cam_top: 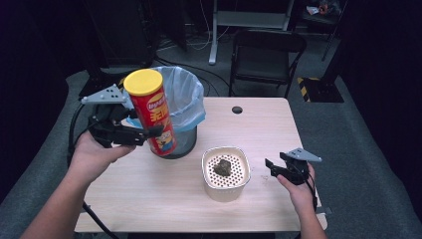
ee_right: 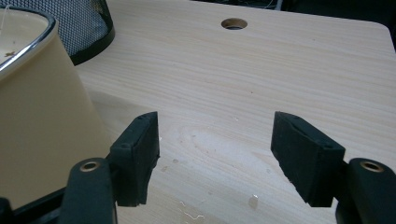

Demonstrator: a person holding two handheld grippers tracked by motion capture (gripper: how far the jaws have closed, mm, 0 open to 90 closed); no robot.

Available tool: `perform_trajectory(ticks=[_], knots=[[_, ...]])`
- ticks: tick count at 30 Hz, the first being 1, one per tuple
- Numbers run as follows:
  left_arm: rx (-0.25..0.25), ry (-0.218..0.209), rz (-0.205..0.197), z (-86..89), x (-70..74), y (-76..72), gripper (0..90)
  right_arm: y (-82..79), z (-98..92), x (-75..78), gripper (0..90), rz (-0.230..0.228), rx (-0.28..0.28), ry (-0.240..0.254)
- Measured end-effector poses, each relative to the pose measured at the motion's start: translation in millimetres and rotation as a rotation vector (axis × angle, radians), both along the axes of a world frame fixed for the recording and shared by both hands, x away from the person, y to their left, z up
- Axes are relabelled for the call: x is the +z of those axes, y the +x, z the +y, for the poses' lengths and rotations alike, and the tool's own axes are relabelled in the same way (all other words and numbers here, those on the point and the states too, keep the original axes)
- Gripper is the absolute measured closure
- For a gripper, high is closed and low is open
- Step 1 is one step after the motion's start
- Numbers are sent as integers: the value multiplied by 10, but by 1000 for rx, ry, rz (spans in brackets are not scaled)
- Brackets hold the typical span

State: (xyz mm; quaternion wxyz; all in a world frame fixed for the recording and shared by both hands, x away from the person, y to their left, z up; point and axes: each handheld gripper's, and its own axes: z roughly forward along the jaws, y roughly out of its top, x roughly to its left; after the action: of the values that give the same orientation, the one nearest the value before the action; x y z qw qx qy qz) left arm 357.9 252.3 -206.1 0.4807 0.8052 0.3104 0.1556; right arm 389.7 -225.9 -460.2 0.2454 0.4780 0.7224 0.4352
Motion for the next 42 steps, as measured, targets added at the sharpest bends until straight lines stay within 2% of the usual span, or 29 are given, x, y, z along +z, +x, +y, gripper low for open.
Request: perform_trajectory(ticks=[2, 8, 18, 23, 25, 29, 33, 38, 40, 42], knots=[[-2, 0, -8, -17, 107, 43, 234, -1, -7, -3, 321, 1, -2, 5], [18, 6, -15, -47, 284, 219, 234, -3, 0, -9, 321, 6, -3, 5], [68, -1, -8, -33, 374, 527, 234, 4, -23, -28, 321, 9, -7, 4], [108, -34, -4, -21, 415, 713, 234, 4, -32, -28, 321, 6, -9, 10], [134, -32, -12, -11, 412, 803, 234, 3, -28, -31, 321, 11, -12, 12], [186, -57, -8, 24, 348, 1001, 233, 8, -27, -40, 321, 11, -9, 12], [230, -69, -7, 42, 212, 1203, 233, 10, -30, -50, 321, 9, -12, 14], [304, -50, -5, 24, 25, 1415, 233, 23, -38, -78, 321, 12, -13, 10], [311, -50, -9, 28, -42, 1473, 233, 29, -38, -88, 321, 13, -9, 13], [315, -51, 5, 35, -115, 1522, 232, 31, -38, -92, 321, 14, -9, 10]])
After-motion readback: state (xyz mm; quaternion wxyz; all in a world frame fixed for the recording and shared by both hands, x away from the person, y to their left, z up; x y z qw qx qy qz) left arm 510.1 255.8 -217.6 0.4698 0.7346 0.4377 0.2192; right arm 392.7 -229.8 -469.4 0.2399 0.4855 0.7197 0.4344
